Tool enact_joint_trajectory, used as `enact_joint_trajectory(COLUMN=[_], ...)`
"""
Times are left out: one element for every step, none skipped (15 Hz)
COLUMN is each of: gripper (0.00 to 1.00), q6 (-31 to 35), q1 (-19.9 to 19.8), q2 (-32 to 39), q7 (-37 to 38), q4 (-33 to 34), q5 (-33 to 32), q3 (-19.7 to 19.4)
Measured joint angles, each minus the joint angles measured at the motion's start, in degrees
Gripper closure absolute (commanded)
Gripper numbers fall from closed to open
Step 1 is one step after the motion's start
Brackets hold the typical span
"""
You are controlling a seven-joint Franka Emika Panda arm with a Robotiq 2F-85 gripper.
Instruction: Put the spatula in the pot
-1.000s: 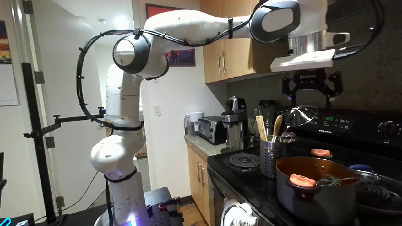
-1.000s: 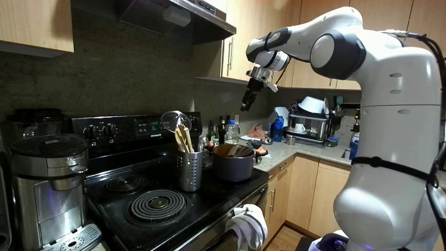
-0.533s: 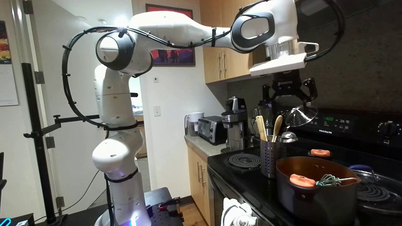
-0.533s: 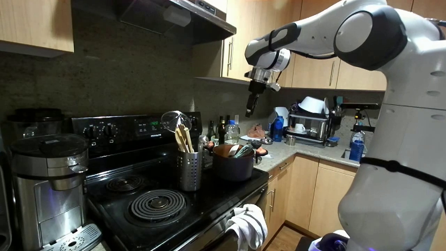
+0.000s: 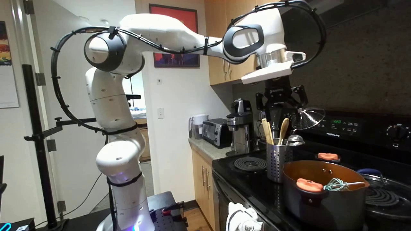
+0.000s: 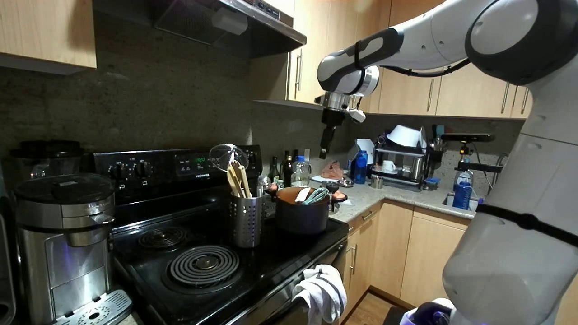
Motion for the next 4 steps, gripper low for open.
enact_joint_trajectory(gripper=[0.00, 0.00, 0.00, 0.00], q6=[0.0, 0.1, 0.1, 0.1], q1=[0.0, 0.0, 0.0, 0.0], q2=[0.0, 0.0, 0.0, -0.1], q7=[0.0, 0.0, 0.0, 0.0], q4=[-0.1, -0.1, -0.2, -0.2], q5=[0.0, 0.0, 0.0, 0.0], q3=[-0.1, -0.2, -0.2, -0.2])
